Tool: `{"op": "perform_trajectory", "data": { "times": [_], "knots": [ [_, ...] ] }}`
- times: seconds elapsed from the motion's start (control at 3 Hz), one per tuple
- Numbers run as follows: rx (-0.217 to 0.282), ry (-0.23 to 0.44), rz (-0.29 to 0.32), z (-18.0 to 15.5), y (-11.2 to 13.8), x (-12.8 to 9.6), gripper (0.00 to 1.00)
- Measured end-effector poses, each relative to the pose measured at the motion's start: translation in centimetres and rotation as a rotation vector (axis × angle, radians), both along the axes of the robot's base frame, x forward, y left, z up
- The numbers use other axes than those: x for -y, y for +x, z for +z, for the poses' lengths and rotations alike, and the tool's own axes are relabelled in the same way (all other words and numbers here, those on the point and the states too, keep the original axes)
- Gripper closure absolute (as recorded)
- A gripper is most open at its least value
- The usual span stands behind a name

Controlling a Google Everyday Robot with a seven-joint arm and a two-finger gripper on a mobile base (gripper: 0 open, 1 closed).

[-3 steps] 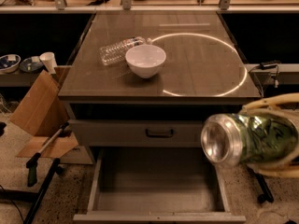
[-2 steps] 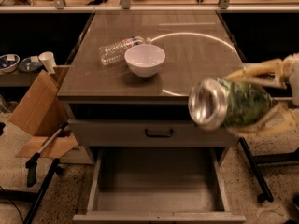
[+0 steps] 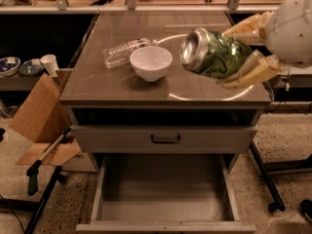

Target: Pick green can from middle drawer and place on counter

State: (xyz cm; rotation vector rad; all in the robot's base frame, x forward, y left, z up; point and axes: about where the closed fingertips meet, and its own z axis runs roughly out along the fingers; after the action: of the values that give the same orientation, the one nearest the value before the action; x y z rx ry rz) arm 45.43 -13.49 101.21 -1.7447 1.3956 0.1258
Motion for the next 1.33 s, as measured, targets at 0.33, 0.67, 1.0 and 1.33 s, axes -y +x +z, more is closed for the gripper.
{"op": "perform_trajectory", "data": {
  "times": [0.33,0.67,1.0,1.33],
  "knots": [
    [-0.049,-0.019,-0.090,0.2,4.3,1.0,1.00],
    [-0.097,-0.049,-0.171,-0.1,8.2,3.3,1.00],
    [-0.140,-0.084,-0.225,-1.7,10.9,5.7,1.00],
    [-0.169,-0.119,-0.258,-3.8,12.3,7.0,1.00]
  ]
}}
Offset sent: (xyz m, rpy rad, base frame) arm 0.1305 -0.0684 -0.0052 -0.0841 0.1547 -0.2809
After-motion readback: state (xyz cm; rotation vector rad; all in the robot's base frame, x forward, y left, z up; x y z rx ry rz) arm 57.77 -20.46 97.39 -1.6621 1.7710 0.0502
